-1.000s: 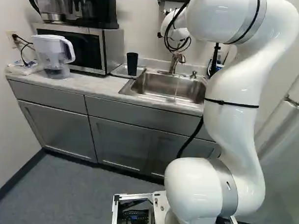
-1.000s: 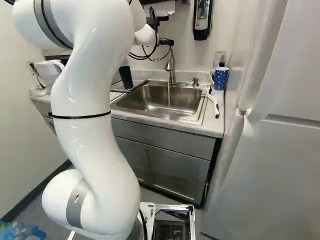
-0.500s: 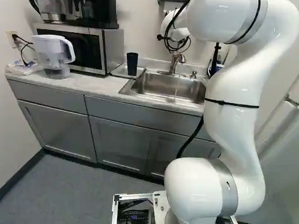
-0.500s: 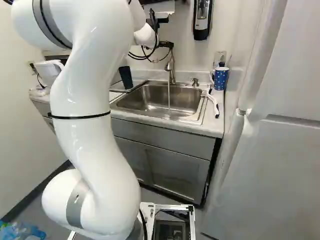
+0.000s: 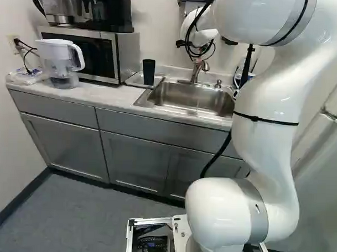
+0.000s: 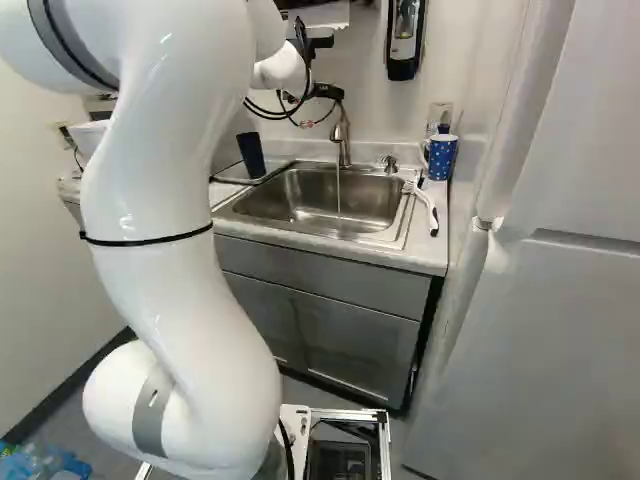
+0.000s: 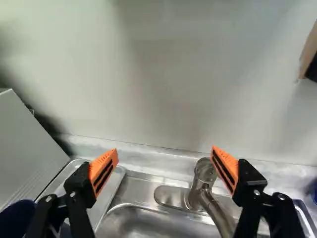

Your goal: Rinse the cup and place it in the tray

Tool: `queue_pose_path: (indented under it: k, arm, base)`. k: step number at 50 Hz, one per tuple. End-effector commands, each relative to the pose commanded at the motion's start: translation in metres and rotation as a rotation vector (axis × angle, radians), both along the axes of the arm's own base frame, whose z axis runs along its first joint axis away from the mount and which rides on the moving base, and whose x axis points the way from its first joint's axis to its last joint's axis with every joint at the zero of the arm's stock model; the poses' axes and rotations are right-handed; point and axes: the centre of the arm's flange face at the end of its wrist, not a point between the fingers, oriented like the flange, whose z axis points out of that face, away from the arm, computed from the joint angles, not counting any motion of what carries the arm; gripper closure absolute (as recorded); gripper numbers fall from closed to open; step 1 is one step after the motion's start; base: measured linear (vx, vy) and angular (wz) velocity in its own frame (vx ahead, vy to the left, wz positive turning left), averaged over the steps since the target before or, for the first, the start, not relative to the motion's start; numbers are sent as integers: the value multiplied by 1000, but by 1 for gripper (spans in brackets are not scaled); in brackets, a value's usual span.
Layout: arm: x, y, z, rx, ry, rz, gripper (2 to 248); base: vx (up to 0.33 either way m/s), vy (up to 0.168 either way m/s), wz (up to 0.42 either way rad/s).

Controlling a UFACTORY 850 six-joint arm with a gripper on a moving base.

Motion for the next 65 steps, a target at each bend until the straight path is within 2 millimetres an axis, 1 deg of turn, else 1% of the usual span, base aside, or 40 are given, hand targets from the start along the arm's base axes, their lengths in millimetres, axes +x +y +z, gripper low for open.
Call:
queue_pose_path:
  k: [17,32,47,65]
  arm:
    - [-19,-2,1,1,15,-5,3]
    - [-39,-16,4,0,0,-30,3]
    - [-64,-30,5,1,10,-58,3]
    - [-102,-38,0,10,90,-81,3]
  base:
    - [0,0,0]
    - [0,0,0]
    - [0,0,0]
    - [0,0,0]
